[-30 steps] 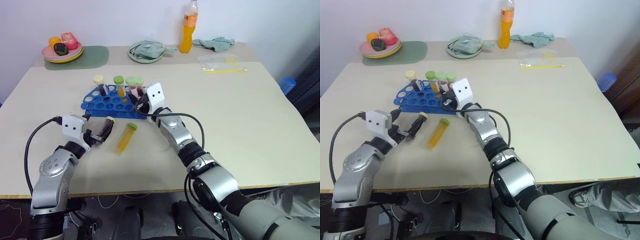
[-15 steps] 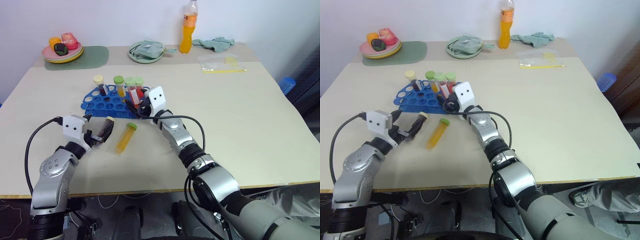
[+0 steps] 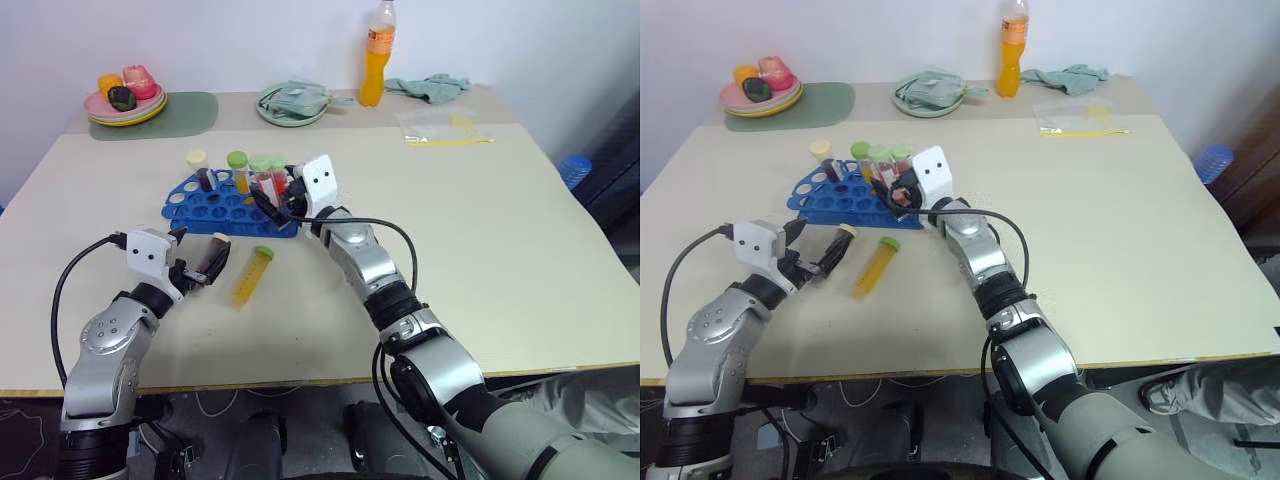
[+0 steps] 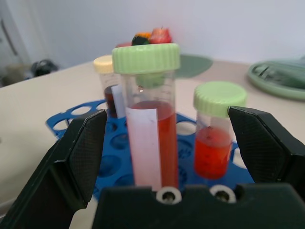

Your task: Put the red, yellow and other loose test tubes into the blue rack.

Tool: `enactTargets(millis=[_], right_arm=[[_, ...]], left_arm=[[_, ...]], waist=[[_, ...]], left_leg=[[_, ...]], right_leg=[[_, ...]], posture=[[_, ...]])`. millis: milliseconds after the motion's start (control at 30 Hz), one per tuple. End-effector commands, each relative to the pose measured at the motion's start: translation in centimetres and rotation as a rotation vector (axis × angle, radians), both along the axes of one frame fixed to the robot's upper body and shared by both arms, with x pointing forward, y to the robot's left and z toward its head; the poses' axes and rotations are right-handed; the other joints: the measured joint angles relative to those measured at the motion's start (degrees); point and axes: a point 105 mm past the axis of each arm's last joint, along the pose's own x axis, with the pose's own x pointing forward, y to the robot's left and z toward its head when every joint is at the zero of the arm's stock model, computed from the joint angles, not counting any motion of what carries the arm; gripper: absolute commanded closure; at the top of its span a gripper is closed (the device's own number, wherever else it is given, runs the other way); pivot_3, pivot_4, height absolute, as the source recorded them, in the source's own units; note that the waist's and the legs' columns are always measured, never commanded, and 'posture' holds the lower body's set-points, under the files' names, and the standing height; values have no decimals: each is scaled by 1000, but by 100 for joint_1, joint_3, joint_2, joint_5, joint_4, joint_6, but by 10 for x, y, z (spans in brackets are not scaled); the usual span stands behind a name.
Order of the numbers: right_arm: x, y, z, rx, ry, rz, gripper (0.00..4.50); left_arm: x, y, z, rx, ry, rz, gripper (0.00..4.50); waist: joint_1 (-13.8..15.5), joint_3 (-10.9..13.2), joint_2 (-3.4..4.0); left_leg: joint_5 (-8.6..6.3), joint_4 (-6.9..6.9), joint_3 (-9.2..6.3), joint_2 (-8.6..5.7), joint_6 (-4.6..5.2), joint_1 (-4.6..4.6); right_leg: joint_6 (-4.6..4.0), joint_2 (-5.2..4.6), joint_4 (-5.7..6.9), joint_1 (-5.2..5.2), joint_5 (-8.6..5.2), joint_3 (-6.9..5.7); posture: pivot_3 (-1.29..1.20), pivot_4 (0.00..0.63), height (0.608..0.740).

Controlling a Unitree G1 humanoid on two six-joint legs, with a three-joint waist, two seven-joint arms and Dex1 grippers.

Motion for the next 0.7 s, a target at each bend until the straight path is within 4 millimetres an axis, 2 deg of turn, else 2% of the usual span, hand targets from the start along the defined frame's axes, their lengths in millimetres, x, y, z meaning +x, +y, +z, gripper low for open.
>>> enactTargets(millis=[33,167,400,467,600,700], right_arm=[[-7,5,21,7,18,44,33],[-10,7,24,9,94,54,33],[-3,9,24,4,179,27,33],[-2,10,24,5,187,25,535],[-3,14,24,-24,169,28,2338],[-5,16,23,-35,164,40,2338]], left_arm=[[-1,-4,9,7,-34,-15,0],[-2,-5,9,6,-34,-15,0],[-2,-5,9,7,-35,-17,0],[-2,-5,9,7,-35,-17,0],[-2,-5,9,6,-36,-13,0],[-3,-5,9,6,-36,-10,0]], waist=[[2,0,0],[2,0,0],[-2,0,0],[-4,0,0],[-2,0,0],[-3,0,0]], left_leg=[[0,0,-1,0,0,0],[0,0,0,0,0,0],[0,0,0,-1,0,0],[0,0,0,-1,0,0],[0,0,1,-1,0,0],[0,0,1,-1,0,0]], right_leg=[[0,0,0,0,0,0],[-1,0,-1,0,-1,0],[-1,1,-1,0,-1,-1],[-1,2,-1,0,-1,-1],[-1,2,-1,0,-1,-1],[-1,2,-1,0,-1,-1]], posture=[[0,150,740],[0,150,740],[0,150,740],[0,150,740],[0,150,740],[0,150,740]])
